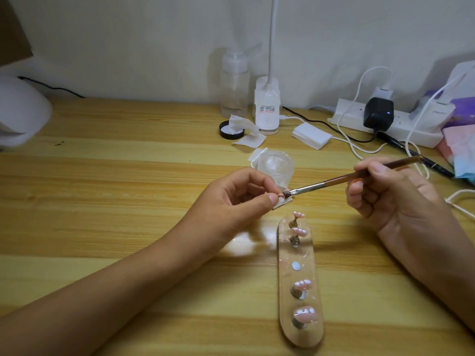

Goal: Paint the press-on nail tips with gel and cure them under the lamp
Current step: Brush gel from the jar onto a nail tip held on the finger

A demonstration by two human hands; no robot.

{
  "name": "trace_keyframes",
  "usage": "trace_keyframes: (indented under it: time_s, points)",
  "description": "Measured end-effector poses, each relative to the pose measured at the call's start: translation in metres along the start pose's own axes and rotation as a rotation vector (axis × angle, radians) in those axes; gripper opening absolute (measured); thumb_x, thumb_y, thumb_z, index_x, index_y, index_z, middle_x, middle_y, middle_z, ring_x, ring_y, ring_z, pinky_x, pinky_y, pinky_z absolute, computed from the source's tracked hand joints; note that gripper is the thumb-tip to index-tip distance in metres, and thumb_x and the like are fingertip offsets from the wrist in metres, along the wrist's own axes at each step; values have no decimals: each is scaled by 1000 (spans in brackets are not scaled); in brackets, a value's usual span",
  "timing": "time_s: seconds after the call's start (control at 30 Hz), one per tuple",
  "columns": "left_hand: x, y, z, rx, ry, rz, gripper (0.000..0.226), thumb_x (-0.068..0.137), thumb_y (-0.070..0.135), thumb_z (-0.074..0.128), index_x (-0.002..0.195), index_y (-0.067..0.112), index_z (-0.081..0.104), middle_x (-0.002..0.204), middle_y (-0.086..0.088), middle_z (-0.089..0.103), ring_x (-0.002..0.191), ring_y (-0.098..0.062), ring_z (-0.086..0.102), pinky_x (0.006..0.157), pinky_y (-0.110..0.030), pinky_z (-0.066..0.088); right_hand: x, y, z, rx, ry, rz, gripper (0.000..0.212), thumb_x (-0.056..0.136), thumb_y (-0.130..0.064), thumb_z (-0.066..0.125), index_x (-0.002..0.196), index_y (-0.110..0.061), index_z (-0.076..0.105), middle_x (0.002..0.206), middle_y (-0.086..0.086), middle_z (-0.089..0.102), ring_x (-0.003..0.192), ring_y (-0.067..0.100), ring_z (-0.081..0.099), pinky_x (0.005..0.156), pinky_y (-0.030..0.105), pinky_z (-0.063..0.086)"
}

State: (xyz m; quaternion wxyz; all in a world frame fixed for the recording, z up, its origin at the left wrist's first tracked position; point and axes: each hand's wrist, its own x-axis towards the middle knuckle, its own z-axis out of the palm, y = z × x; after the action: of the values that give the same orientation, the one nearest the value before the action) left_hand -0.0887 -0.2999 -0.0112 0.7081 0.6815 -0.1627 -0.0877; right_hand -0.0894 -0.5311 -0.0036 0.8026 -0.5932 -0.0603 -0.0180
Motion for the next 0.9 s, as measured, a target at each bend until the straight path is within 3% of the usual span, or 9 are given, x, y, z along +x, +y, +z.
trace_keyframes:
  time_s: [0.23, 0.4, 0.5, 0.7, 0.9]
  points:
    - [-1, 0, 0, 23, -4, 11, 9, 81, 21, 65, 78, 29, 67, 74, 15, 62, 67, 0, 51, 65, -12, 41, 0, 1, 0, -59, 69, -142, 18, 88, -24, 58, 81, -24, 74, 69, -4, 66, 66, 7, 63, 64, 17, 52]
    - [-1, 0, 0, 29, 1, 8, 8, 80, 23, 65, 77, 29, 68, 77, 8, 61, 70, -4, 51, 66, -14, 40, -2, -1, -1, -29, -4, -150, 17, 88, -28, 60, 81, -26, 75, 68, -5, 66, 64, 5, 62, 63, 16, 52]
    - [-1, -1, 0, 25, 1, 10, 8, 80, 22, 65, 77, 29, 67, 73, 13, 61, 67, -3, 49, 64, -15, 40, -2, 0, 0, -40, -35, -145, 14, 81, -35, 65, 81, -25, 75, 66, -4, 67, 63, 6, 63, 63, 16, 52]
    - [-1, -1, -1, -12, -32, 28, 4, 84, 13, 67, 86, 16, 66, 73, 15, 67, 65, 3, 57, 65, -11, 46, 0, 4, -4, -91, 23, -181, 18, 91, -26, 57, 85, -25, 74, 69, -3, 67, 66, 8, 63, 66, 18, 53]
    - [-1, -1, 0, -64, -3, -6, 13, 75, 22, 67, 84, 13, 66, 70, 7, 68, 62, -2, 59, 64, -14, 48, 1, -1, -4, -30, -33, -214, 16, 94, -23, 60, 87, -26, 75, 74, -5, 69, 70, 5, 65, 69, 17, 53]
